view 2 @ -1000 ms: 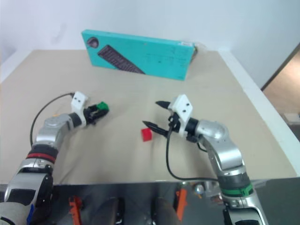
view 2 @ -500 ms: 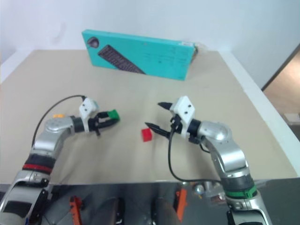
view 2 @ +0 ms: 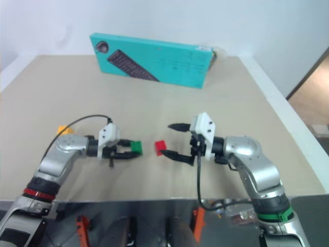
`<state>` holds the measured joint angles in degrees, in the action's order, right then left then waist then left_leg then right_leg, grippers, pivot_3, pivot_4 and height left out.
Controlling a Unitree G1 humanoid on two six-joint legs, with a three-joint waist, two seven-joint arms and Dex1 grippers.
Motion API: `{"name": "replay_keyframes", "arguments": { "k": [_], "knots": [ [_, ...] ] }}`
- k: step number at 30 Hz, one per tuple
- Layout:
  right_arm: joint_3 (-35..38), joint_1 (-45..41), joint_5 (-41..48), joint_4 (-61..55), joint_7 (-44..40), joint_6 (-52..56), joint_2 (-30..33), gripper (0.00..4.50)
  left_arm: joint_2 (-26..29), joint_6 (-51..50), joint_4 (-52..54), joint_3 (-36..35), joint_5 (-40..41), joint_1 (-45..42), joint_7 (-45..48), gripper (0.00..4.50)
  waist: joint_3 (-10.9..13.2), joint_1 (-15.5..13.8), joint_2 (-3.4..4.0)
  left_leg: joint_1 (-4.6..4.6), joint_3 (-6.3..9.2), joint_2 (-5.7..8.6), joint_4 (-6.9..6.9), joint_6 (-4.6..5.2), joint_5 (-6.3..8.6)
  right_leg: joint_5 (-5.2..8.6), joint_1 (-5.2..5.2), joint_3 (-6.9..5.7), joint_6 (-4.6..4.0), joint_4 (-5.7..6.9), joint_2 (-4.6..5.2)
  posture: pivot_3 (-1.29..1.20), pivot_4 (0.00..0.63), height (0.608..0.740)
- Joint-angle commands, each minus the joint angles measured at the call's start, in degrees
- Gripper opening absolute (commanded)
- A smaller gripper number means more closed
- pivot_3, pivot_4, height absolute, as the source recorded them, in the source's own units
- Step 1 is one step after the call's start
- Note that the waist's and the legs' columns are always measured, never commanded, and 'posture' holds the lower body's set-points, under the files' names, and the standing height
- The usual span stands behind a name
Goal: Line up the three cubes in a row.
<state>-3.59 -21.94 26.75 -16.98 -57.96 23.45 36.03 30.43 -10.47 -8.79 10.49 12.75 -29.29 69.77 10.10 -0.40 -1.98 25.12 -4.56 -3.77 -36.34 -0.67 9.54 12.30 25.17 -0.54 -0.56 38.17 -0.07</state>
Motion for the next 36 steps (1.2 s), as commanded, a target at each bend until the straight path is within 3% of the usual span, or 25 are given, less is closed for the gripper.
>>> {"name": "replay_keyframes", "arguments": {
  "k": [1,15,17,19,20,21,22,25,30,36],
  "knots": [
    [0.75,0.45,0.19,-1.39,-0.97,-1.59,0.70,4.50,0.69,1.16,-1.05,0.10,-0.53,-1.28,0.64,1.32,0.00,-0.01,0.00,0.00,0.01,0.00,0.00,0.00,0.00,0.00,0.00,0.00,0.00,0.00,0.00,0.00,0.150,0.740],
    [0.84,0.84,-0.69,-0.82,-0.95,-2.47,0.76,4.50,0.94,1.18,-2.96,0.10,-0.58,-1.02,2.05,1.32,0.00,0.01,0.00,0.00,0.02,0.00,0.00,0.00,0.00,0.00,0.01,0.00,0.01,0.00,-0.01,0.00,0.150,0.740],
    [0.85,0.65,-0.78,-0.73,-0.98,-2.44,0.79,4.50,1.34,1.48,-3.16,0.36,-0.69,-1.13,2.91,2.34,0.00,0.01,0.00,0.00,0.03,0.00,0.00,0.00,0.00,0.00,0.01,0.00,0.01,0.00,-0.01,0.00,0.150,0.740],
    [0.83,0.55,-0.84,-0.70,-1.03,-2.41,0.77,4.50,1.73,2.13,-3.20,0.54,-1.06,-1.06,3.36,2.70,0.00,0.01,0.00,0.00,0.02,0.00,0.00,0.00,0.00,0.00,0.01,0.00,0.00,0.00,-0.01,0.00,0.150,0.740],
    [0.77,0.45,-0.82,-0.66,-1.07,-2.34,0.73,4.50,1.97,1.95,-2.70,0.25,-0.86,-0.98,3.35,3.12,0.00,0.01,0.00,0.00,0.02,0.00,0.00,0.00,0.00,0.00,0.01,0.00,0.00,0.00,-0.01,0.00,0.150,0.740],
    [0.72,0.35,-0.81,-0.61,-1.11,-2.30,0.69,4.50,2.15,1.61,-2.20,-0.15,-0.61,-0.90,3.30,3.12,0.00,0.01,0.00,0.00,0.02,-0.01,0.00,0.00,0.00,0.00,0.01,0.00,0.00,0.00,-0.01,0.00,0.150,0.740],
    [0.60,0.21,-0.82,-0.50,-1.21,-2.28,0.68,4.50,2.52,1.21,-1.49,-0.65,-0.40,-0.78,3.12,3.60,0.00,0.01,0.00,0.00,0.02,-0.01,0.00,0.00,0.00,0.00,0.01,0.00,0.00,0.00,-0.01,0.00,0.150,0.740],
    [0.31,-0.34,-0.92,0.03,-1.50,-2.39,0.63,4.50,3.94,-0.81,1.83,-2.47,0.55,-0.14,2.25,4.38,0.00,0.00,0.00,0.00,0.02,0.00,0.00,0.00,0.00,0.00,0.01,0.00,0.00,0.00,-0.01,0.00,0.150,0.740],
    [0.08,-1.86,-0.99,1.04,-1.95,-2.68,0.37,4.50,5.76,-13.75,13.63,-13.62,8.40,5.67,-6.67,4.48,0.01,0.27,0.01,0.01,0.03,-0.03,0.00,0.00,0.00,0.00,0.03,0.02,0.00,0.00,-0.02,0.00,0.150,0.740],
    [-0.24,-3.01,-1.14,3.09,-3.36,-3.97,0.34,4.50,-1.17,-19.55,21.90,-27.70,9.65,13.20,-29.98,4.48,0.00,0.30,0.01,-0.04,0.09,-0.07,0.01,-0.01,0.00,0.01,-0.02,-0.04,0.01,0.01,0.00,0.00,0.150,0.740]
  ]
}}
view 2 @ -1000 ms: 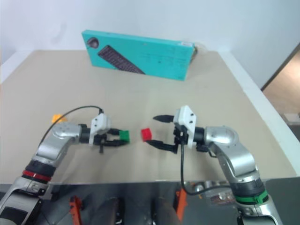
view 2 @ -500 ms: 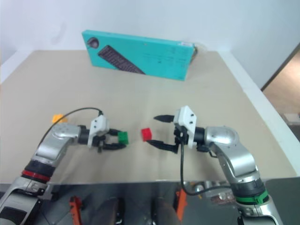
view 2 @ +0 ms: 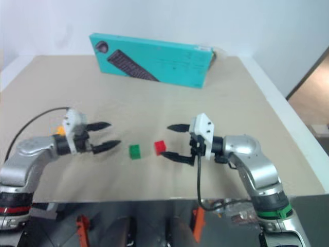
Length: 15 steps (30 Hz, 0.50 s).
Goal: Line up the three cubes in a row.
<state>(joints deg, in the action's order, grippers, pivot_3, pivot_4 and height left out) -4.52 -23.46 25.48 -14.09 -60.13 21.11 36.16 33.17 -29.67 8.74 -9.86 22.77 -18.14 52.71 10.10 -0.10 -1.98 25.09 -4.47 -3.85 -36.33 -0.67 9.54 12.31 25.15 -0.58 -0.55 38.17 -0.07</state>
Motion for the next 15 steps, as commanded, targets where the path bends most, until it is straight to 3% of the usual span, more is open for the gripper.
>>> {"name": "replay_keyframes", "arguments": {
  "k": [1,8,15],
  "knots": [
    [0.57,-1.74,0.12,0.58,-1.53,-1.83,0.21,4.50,-5.82,-0.14,4.77,-9.16,-0.99,2.37,-17.27,4.48,0.00,-0.08,0.00,-0.03,-0.02,0.00,0.00,0.00,0.00,0.00,-0.01,0.03,0.01,0.00,0.05,0.00,0.150,0.740],
    [-0.38,-3.50,-0.55,3.18,-3.23,-3.01,-0.19,4.50,-14.31,2.95,2.95,-14.86,-5.10,0.49,-37.95,4.48,0.00,-0.32,-0.07,-0.03,-0.05,0.11,-0.10,0.06,-0.04,-0.10,-0.08,0.03,0.13,-0.01,0.15,0.00,0.150,0.740],
    [-0.52,-3.96,-1.42,4.45,-4.52,-3.49,-0.06,4.50,-14.50,4.24,1.41,-13.92,-7.89,2.99,-43.59,4.48,-0.02,-0.33,-0.10,-0.01,-0.06,0.13,-0.09,0.06,-0.03,-0.11,-0.07,0.05,0.14,-0.01,0.13,0.00,0.150,0.740]
  ]
}}
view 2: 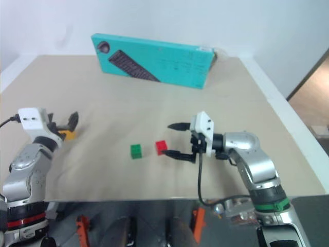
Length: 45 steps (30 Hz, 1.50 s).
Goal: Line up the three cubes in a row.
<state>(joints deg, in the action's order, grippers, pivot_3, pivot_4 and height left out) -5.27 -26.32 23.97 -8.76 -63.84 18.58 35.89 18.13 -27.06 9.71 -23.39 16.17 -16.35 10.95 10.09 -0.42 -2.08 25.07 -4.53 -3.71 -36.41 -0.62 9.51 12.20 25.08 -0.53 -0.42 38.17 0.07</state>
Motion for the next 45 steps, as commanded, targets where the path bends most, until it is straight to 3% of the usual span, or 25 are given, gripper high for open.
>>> {"name": "replay_keyframes", "arguments": {
  "k": [1,13,22,24,29,38,45],
  "knots": [
    [0.25,-0.99,0.11,-0.94,-0.84,-0.98,0.28,4.50,0.66,1.70,0.24,-0.35,-1.40,1.50,-2.10,4.48,0.00,0.00,0.00,0.00,0.00,0.00,0.00,0.00,0.00,0.00,0.00,0.00,0.00,0.00,0.00,0.00,0.150,0.740],
    [0.18,-0.48,-0.13,-1.80,-0.66,-0.66,0.91,4.50,1.68,-2.09,-5.97,1.03,-0.72,2.26,-1.35,4.48,-0.01,0.00,-0.01,0.00,-0.01,0.00,0.00,0.00,0.00,-0.01,0.01,-0.01,-0.02,0.00,0.04,0.00,0.150,0.740],
    [0.30,0.02,-0.20,-2.62,-0.39,-0.31,1.03,4.50,2.67,-1.70,-8.52,1.42,-1.07,1.50,-1.47,1.65,0.00,0.00,-0.02,0.01,0.00,-0.02,0.00,0.00,0.00,-0.01,0.02,-0.03,-0.02,0.00,0.10,0.00,0.150,0.740],
    [0.35,0.05,-0.19,-2.71,-0.36,-0.22,1.09,4.50,2.95,-1.32,-8.62,1.66,-1.26,1.57,-1.15,1.36,0.00,0.00,-0.02,0.01,-0.01,-0.01,0.00,0.00,0.00,-0.01,0.02,-0.02,-0.02,0.00,0.10,0.00,0.150,0.740],
    [0.35,-0.21,-0.34,-2.60,-0.34,-0.13,1.17,4.50,4.87,1.08,-8.97,3.16,-2.39,1.72,1.33,1.37,0.00,0.00,-0.02,0.01,-0.01,-0.02,0.00,0.00,0.00,-0.01,0.03,-0.02,-0.03,0.00,0.15,0.00,0.150,0.740],
    [0.50,-0.64,0.56,-2.96,-1.69,1.15,2.38,4.50,15.99,11.80,1.11,18.21,2.04,6.36,34.53,1.37,0.00,0.00,-0.02,0.06,-0.09,-0.07,0.06,-0.03,0.02,0.20,0.08,-0.03,-0.37,-0.06,0.33,0.00,0.150,0.740],
    [0.48,-0.47,0.42,-3.65,-1.80,1.45,2.75,4.50,22.75,19.43,-8.26,23.25,3.06,1.65,53.90,1.37,0.02,-0.01,0.00,0.03,-0.07,-0.11,0.11,-0.03,0.02,0.22,0.14,-0.11,-0.52,-0.03,0.18,0.00,0.150,0.740]
  ]
}}
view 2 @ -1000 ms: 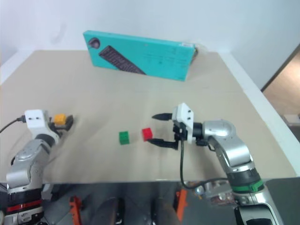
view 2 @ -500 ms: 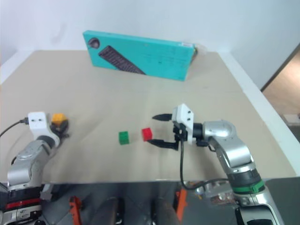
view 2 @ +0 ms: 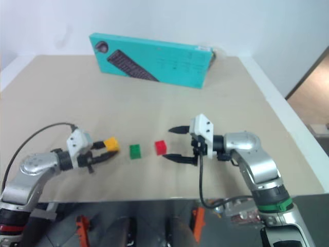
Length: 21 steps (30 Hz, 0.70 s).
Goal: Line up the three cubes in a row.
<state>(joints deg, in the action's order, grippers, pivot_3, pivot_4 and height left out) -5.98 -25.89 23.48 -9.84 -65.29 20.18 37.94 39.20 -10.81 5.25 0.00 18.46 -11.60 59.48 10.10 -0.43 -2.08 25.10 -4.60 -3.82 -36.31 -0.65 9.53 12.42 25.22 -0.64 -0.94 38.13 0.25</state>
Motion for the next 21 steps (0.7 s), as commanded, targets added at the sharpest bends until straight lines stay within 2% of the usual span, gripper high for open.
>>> {"name": "replay_keyframes", "arguments": {
  "k": [1,12,21],
  "knots": [
    [1.36,-0.60,0.94,-2.94,-0.19,-0.09,0.82,4.50,1.96,3.82,-5.55,0.03,1.02,-4.10,7.17,1.37,0.00,0.00,0.01,0.00,0.01,-0.01,0.00,0.00,0.00,-0.01,0.00,-0.03,-0.02,0.00,-0.03,0.00,0.150,0.740],
    [3.15,3.13,1.57,-7.07,2.15,1.01,2.26,4.50,3.94,9.89,-16.22,-0.59,0.11,-7.68,15.59,1.37,0.01,0.00,0.01,0.05,-0.05,0.00,0.00,-0.06,0.09,0.11,0.04,0.02,0.09,-0.01,0.02,0.00,0.150,0.740],
    [3.25,2.87,1.71,-6.70,2.24,0.96,2.48,4.50,3.63,11.55,-17.14,0.42,-1.30,-7.88,16.29,1.37,0.01,0.00,0.01,0.04,-0.05,-0.02,0.00,-0.06,0.09,0.09,0.03,0.03,0.07,0.00,0.02,0.00,0.150,0.740]
  ]
}}
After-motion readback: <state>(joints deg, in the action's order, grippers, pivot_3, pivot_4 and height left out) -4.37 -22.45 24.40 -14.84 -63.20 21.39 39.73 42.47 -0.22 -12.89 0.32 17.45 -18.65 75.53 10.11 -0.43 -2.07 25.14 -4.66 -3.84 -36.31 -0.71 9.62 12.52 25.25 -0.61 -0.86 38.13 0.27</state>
